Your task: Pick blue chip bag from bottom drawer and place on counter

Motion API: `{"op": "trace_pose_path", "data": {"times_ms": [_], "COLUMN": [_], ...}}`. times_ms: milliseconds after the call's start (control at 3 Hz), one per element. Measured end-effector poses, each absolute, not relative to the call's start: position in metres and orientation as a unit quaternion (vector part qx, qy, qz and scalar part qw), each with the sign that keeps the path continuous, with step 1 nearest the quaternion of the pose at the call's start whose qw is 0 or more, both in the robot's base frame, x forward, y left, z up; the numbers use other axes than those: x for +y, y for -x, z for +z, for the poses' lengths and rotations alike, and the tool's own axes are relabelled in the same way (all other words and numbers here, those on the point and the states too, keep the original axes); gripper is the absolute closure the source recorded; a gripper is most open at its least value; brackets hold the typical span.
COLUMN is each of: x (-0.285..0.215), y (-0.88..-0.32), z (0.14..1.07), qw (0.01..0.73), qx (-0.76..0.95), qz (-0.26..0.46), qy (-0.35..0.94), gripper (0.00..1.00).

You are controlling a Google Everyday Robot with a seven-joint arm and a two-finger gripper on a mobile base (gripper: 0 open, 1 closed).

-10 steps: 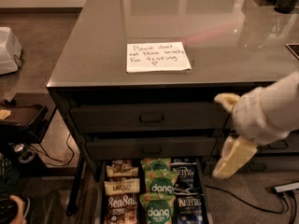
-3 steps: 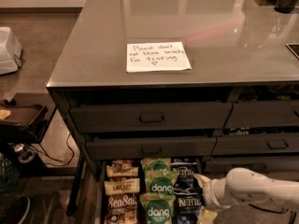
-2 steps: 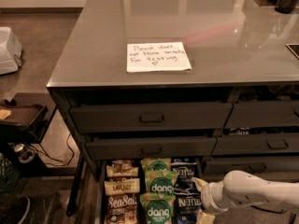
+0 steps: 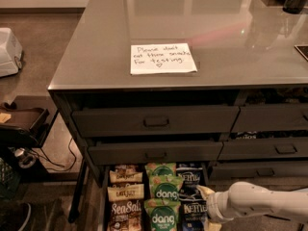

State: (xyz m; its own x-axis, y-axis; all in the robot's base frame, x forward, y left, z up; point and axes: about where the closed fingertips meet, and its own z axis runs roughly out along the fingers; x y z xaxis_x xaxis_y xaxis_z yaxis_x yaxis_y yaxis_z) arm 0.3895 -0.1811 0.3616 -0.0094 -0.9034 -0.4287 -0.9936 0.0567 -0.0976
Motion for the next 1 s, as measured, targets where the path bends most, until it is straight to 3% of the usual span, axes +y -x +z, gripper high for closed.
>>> {"op": "trace_pose_path", "data": {"times_ms": [1000], "x": [-0.201], "y": [-0.416], "z": [0.259], "qw": [0.234], "qx": [0.644], "qz": [0.120], "qy": [0.718], "gripper": [0.00]}}
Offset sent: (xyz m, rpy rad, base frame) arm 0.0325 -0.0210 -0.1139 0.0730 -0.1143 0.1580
